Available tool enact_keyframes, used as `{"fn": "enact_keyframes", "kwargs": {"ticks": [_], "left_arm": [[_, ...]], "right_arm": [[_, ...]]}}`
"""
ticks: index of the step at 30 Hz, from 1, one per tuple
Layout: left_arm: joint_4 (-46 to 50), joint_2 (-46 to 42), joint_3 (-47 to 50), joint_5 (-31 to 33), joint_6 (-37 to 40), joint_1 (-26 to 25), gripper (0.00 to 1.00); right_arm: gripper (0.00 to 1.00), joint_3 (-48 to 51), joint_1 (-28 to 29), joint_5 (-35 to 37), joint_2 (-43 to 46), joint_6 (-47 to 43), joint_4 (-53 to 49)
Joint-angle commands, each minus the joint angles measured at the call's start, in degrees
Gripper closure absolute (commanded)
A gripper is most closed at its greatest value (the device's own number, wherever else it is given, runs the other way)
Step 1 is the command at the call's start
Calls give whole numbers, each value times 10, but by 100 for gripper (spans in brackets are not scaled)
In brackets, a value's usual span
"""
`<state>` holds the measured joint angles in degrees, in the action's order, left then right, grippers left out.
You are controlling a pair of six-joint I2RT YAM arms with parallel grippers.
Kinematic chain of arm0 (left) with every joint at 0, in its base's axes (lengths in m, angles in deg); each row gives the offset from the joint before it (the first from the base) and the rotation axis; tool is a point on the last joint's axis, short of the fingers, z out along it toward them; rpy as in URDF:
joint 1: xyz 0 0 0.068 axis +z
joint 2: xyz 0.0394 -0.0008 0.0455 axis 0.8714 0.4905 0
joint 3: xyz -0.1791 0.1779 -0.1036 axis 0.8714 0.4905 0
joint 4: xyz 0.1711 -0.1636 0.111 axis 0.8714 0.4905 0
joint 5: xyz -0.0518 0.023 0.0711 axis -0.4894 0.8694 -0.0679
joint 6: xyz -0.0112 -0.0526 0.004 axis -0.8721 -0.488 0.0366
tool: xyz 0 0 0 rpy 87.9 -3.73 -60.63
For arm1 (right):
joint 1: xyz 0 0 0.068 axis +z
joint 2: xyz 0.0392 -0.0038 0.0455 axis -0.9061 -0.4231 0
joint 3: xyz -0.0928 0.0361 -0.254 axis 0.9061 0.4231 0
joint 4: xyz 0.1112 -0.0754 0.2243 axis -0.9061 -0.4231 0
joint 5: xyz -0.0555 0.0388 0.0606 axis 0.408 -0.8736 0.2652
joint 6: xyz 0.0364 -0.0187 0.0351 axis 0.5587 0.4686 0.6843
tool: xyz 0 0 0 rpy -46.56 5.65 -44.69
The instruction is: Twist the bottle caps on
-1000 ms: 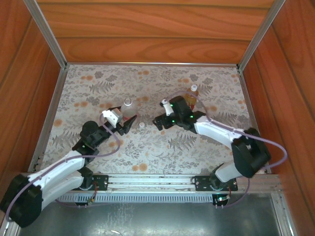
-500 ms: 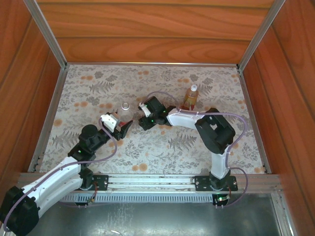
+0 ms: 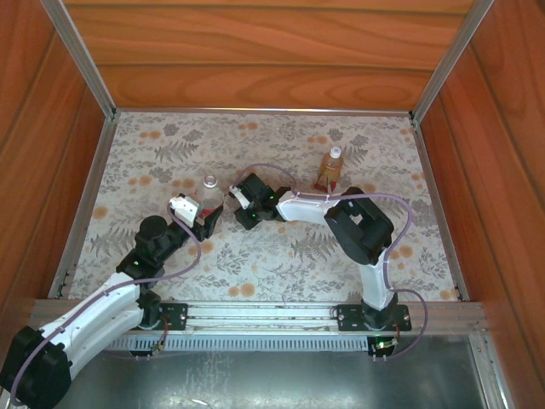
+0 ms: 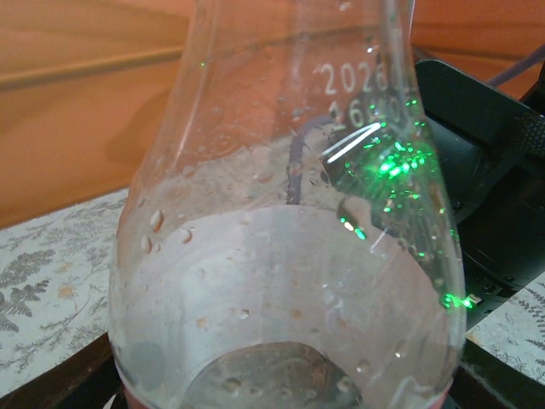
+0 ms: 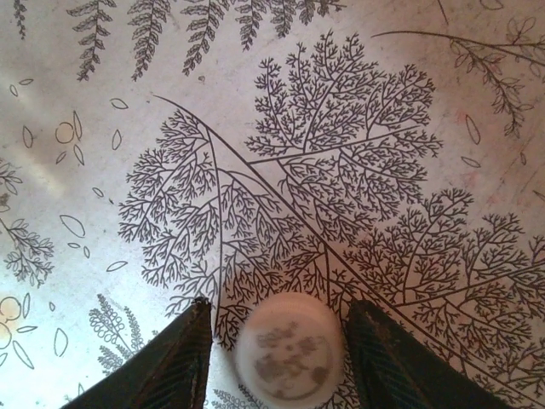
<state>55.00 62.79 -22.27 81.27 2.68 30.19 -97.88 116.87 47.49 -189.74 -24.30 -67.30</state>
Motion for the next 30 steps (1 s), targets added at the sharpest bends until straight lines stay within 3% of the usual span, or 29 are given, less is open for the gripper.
{"fn": "enact_keyframes", "kwargs": {"ticks": [1, 12, 17, 25, 30], "left_arm": [[6, -2, 0, -1, -10, 4, 30], [3, 34, -19, -37, -25, 3, 30], [-62, 89, -22, -63, -58, -1, 30], [-145, 197, -49, -54, -60, -69, 30], [-247, 289, -63, -65, -79, -99, 30]], "right_arm": [[55, -7, 7, 27, -6, 0, -25], [60, 49, -2, 61, 42, 29, -34], [62, 114, -26, 60, 86, 53, -16], [62, 225, -66, 83, 167, 84, -4], [62, 283, -99, 97, 219, 99, 3]]}}
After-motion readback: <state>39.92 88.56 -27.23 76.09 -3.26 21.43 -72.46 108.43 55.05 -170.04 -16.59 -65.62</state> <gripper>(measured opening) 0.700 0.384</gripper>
